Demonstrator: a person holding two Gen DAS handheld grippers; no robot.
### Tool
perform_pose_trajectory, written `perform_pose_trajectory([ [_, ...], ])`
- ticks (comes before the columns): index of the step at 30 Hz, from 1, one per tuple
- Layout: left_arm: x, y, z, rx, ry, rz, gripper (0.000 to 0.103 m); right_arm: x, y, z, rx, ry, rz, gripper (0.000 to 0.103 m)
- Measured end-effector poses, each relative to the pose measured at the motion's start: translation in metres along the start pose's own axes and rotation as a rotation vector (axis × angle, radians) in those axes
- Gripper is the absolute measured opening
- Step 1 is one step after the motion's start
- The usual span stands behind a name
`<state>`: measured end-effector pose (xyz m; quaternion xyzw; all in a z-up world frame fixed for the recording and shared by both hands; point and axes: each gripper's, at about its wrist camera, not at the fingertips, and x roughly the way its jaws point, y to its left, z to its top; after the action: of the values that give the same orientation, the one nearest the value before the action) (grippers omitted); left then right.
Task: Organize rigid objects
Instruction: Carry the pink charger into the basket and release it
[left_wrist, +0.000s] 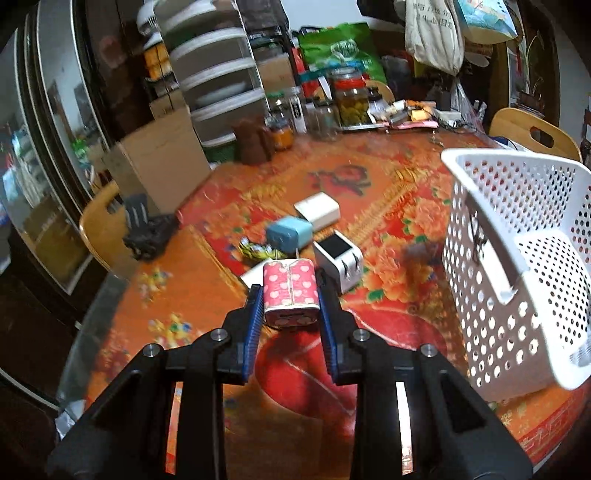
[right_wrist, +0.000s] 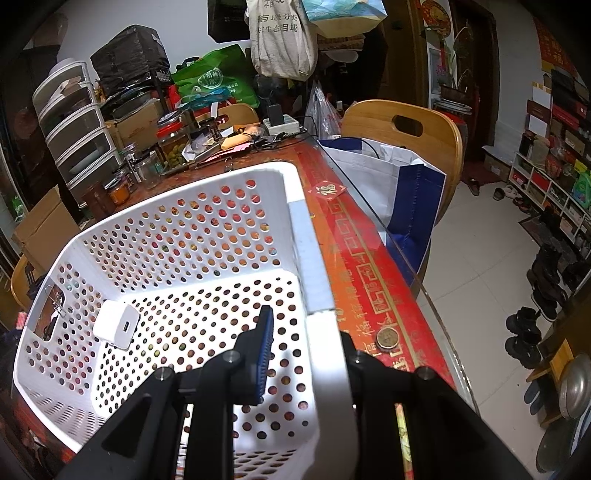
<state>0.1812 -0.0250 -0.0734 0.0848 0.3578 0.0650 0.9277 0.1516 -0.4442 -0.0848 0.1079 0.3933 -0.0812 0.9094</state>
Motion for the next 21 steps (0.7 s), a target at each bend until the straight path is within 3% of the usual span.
perform_pose_trajectory([
  [21,-0.058,-0.021,0.045,0.083,-0.142,0.064,0.026,0.000,0.001,0.000,-0.008,0.001,0.007,0.021],
])
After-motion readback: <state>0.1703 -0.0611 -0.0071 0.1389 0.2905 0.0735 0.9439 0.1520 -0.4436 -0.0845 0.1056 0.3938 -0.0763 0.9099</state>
